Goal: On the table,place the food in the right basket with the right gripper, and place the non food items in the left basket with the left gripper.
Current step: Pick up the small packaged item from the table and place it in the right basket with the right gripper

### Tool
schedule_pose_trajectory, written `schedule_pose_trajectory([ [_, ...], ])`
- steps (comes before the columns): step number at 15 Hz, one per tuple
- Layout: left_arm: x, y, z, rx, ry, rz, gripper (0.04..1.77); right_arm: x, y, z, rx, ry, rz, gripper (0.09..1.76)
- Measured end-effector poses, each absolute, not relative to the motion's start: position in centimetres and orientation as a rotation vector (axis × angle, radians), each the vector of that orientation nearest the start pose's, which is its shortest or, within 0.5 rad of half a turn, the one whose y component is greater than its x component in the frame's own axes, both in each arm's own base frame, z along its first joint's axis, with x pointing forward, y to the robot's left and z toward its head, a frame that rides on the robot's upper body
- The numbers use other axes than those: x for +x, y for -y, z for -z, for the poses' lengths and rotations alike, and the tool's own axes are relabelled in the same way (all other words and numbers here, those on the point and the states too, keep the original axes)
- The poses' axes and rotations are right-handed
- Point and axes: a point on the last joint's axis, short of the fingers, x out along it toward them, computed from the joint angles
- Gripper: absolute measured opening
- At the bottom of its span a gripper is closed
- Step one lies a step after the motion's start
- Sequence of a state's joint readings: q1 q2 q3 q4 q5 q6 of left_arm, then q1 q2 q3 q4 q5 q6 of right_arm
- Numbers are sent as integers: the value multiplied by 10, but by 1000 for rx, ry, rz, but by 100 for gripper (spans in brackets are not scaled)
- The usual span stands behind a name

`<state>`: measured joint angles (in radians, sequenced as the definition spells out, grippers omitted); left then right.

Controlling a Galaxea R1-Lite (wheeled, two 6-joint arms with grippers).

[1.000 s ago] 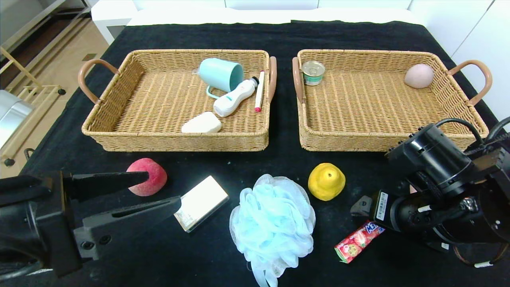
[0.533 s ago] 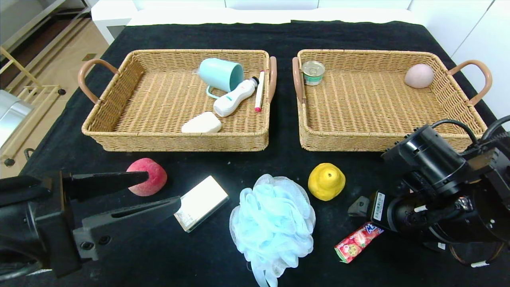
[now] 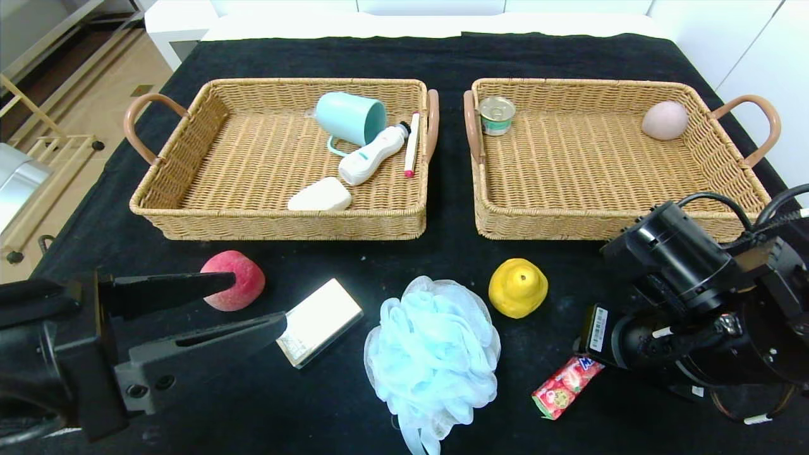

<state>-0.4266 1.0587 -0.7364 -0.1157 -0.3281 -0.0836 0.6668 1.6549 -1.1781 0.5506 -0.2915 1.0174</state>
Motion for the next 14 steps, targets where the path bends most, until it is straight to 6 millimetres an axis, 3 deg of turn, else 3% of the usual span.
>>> schedule_pose_trajectory([
  [1,126,65,-257,-69,-243,743,172,214,-160,-199,459,-966,149,42],
  [14,125,65,-257,-68,-239,746,172,214,-160,-199,457,-968,150,42],
])
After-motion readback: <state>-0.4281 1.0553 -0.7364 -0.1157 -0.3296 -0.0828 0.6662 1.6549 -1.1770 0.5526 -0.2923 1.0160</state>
